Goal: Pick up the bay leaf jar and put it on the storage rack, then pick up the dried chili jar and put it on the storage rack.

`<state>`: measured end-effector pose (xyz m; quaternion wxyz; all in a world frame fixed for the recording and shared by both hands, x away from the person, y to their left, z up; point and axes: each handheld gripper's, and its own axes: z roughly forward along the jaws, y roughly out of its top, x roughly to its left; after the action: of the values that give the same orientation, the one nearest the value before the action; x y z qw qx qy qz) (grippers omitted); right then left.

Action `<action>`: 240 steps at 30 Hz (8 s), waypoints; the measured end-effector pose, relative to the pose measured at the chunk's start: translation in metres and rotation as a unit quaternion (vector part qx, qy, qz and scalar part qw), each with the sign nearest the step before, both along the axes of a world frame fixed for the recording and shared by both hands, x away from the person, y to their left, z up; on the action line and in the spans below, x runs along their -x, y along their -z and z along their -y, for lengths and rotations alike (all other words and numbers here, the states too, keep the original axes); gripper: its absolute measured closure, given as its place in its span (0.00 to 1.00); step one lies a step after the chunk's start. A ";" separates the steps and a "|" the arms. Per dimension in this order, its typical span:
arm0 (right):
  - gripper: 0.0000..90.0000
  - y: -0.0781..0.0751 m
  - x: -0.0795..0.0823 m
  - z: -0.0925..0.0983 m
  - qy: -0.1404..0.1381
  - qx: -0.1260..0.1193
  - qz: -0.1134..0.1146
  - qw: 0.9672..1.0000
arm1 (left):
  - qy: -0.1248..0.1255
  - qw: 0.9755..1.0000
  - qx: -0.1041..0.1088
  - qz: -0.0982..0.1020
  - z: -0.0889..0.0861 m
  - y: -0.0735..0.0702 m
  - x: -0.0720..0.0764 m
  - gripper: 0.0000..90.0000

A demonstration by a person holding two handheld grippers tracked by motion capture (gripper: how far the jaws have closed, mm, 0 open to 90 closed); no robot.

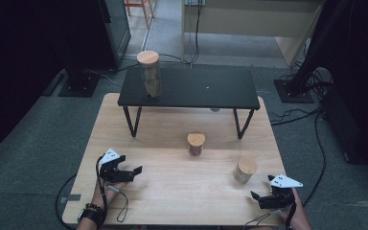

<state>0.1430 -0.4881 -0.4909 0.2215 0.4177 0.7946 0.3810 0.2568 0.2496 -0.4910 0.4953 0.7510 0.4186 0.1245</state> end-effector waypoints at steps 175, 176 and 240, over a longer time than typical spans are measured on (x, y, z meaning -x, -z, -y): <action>0.21 -0.087 -0.187 -0.210 -0.005 0.029 -0.085 0.996 | 0.044 0.996 0.066 0.029 -0.028 0.022 0.006 0.04; 0.21 -0.086 -0.187 -0.210 -0.006 0.028 -0.085 0.996 | 0.044 0.996 0.066 0.029 -0.028 0.022 0.006 0.04; 0.28 -0.184 -0.161 -0.220 -0.073 0.056 -0.053 0.994 | 0.036 0.996 0.071 0.029 -0.029 0.023 0.007 0.04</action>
<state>0.3039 -0.2682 -0.3067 0.1739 0.3645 0.8537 0.3286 0.2495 0.2782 -0.5142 0.5634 0.7245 0.3848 0.0979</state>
